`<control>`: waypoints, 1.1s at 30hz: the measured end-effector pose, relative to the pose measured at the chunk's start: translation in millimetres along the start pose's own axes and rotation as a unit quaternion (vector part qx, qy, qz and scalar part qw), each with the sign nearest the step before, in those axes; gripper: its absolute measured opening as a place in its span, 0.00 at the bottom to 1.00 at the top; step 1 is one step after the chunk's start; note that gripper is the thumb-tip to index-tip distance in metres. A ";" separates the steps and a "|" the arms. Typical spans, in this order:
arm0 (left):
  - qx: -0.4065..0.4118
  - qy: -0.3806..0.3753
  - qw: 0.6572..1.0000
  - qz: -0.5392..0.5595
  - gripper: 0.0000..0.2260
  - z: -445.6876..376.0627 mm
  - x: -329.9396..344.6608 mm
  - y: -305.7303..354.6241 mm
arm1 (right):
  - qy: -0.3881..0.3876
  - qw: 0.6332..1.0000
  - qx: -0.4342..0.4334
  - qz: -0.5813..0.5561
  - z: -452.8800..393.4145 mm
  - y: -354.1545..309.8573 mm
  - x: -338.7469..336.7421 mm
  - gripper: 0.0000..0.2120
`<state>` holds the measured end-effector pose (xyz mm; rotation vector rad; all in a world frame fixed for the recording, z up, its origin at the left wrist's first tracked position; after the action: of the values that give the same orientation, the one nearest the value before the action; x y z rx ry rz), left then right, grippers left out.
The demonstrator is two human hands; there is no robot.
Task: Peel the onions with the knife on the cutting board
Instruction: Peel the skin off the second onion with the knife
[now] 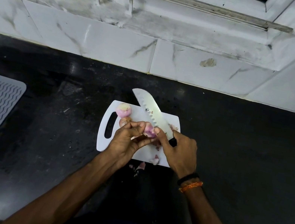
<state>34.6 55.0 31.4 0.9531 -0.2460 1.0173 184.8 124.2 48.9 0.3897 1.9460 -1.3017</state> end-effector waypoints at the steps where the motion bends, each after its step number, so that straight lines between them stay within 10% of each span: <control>1: -0.004 0.014 1.000 0.010 0.03 -1.4 0.2 1.0 | -0.006 1.000 -0.006 0.003 2.5 -0.6 1.7 0.32; 24: -0.009 0.035 0.988 0.150 0.28 -4.2 11.9 9.3 | 0.012 0.980 0.107 -0.165 19.8 9.5 -1.0 0.16; 33: 0.007 -0.007 0.993 0.118 0.15 -8.6 1.1 6.4 | -0.043 0.988 0.131 -0.063 5.5 21.2 8.7 0.17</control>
<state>28.0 63.5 30.5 0.9587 -0.3700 1.2307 194.3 127.3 27.6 0.3356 1.7571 -1.6370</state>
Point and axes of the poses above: each hand's wrist, its own z-axis away from the middle knuckle, its own x-axis out of the palm, y = z × x, the point moved 1 cm from there along -z, towards the middle knuckle, and after that the axes turned 3 degrees about -x, right-handed, at the moved point
